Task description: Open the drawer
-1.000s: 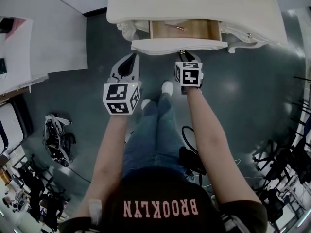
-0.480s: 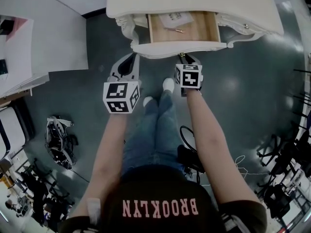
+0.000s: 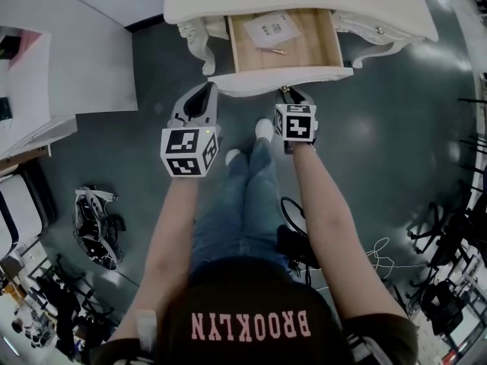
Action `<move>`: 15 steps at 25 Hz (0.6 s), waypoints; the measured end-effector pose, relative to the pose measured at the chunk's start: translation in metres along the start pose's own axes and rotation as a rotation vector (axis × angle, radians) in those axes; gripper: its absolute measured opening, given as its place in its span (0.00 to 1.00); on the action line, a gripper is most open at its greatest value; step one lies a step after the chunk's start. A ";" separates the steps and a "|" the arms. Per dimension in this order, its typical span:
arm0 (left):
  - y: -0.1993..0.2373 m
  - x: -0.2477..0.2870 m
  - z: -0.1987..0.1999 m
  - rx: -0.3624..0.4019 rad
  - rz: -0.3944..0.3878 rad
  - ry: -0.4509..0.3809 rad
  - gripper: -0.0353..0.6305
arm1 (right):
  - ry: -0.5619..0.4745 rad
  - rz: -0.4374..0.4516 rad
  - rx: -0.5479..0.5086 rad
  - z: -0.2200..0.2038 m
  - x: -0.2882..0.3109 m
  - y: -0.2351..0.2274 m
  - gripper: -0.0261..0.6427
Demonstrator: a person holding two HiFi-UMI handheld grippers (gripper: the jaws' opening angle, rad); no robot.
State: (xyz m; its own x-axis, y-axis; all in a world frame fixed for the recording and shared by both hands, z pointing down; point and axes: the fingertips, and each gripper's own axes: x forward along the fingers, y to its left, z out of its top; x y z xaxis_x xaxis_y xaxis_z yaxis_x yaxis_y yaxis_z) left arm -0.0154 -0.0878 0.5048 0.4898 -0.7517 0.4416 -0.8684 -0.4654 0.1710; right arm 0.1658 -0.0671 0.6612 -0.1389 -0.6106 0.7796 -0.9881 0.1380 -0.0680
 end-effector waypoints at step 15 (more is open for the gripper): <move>0.003 -0.031 -0.002 0.013 0.001 -0.021 0.06 | -0.041 -0.006 0.016 0.011 -0.019 0.003 0.24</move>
State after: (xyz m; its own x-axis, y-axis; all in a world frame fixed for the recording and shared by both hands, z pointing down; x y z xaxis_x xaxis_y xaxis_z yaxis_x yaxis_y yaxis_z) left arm -0.0336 -0.0653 0.4930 0.4904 -0.7621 0.4228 -0.8680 -0.4706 0.1586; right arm 0.1653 -0.0634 0.6393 -0.1356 -0.6432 0.7536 -0.9898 0.1222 -0.0739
